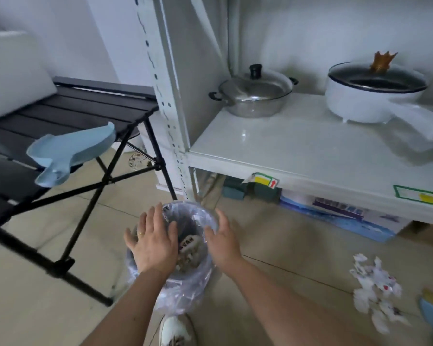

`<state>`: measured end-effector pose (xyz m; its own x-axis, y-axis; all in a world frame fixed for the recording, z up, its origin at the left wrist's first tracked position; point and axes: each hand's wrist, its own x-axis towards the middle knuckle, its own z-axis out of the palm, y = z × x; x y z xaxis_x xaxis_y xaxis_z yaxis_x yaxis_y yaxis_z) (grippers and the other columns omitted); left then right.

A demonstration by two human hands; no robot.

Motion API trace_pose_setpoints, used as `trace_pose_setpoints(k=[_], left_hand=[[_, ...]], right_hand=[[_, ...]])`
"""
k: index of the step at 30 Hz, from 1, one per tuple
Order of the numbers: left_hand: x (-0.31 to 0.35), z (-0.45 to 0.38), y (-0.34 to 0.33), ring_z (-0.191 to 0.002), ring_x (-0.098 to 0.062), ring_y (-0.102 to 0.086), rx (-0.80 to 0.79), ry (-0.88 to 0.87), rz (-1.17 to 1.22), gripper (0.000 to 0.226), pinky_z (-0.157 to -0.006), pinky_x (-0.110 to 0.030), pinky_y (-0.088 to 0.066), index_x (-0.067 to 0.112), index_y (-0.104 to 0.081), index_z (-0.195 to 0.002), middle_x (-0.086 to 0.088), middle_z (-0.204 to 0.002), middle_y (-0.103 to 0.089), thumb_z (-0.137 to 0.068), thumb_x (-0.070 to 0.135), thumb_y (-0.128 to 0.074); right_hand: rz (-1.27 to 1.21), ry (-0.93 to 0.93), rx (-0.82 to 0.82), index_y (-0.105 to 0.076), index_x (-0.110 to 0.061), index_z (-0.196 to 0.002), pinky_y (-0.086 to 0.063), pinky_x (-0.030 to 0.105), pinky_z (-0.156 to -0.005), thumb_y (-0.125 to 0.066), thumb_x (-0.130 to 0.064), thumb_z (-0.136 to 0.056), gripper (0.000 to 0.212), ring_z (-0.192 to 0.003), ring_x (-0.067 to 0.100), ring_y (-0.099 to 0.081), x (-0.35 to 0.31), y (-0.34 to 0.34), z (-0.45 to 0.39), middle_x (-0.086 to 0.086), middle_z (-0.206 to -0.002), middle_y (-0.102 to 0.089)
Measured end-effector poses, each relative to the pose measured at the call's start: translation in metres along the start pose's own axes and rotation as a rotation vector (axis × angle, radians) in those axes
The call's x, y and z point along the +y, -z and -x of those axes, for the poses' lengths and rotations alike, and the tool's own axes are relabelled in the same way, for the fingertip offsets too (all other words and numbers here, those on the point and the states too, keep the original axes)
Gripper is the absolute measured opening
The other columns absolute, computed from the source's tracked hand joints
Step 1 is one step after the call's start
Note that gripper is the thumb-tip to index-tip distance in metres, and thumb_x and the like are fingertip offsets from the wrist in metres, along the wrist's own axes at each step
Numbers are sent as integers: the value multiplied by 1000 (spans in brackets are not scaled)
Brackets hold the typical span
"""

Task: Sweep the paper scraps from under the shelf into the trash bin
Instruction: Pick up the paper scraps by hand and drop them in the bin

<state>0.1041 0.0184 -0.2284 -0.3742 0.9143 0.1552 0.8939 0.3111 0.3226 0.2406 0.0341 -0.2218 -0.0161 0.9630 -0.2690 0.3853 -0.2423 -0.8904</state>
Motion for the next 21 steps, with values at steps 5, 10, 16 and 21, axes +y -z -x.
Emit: trace_pose_setpoints(k=[5,10,16,21], left_hand=[[-41,7,-14,-147,-34,-10,-168,252,37,58,-116,-54,-20,23,-7,-152,-7,-161,-11,-100,41,-28],[-55,13,-28,-142,-41,-15,-292,307,108,59,-112,-50,-29,13,-9,-151,-17,-156,-10,-100,20,-38],[-44,25,-35,-139,-41,-20,-322,253,97,67,-109,-47,-36,6,-16,-147,-17,-152,-9,-89,-2,-48],[-9,43,-51,-143,-38,-9,-345,149,98,70,-112,-46,-33,6,-19,-146,-17,-154,-1,-84,-9,-47]], right_hand=[[311,-44,-54,-25,-23,-149,-27,38,-116,-47,-17,-96,58,-144,26,-25,11,-31,-7,4,-159,-20],[449,-153,-98,-28,-19,-147,-36,40,-113,-48,-8,-92,60,-134,33,-38,18,-38,-8,11,-152,-26],[400,-206,-31,-33,-15,-144,-53,36,-96,-42,-7,-96,49,-106,30,-60,29,-22,-5,15,-139,-32],[426,-219,6,-25,-16,-149,-45,40,-107,-36,-11,-99,52,-120,32,-52,46,22,0,16,-142,-30]])
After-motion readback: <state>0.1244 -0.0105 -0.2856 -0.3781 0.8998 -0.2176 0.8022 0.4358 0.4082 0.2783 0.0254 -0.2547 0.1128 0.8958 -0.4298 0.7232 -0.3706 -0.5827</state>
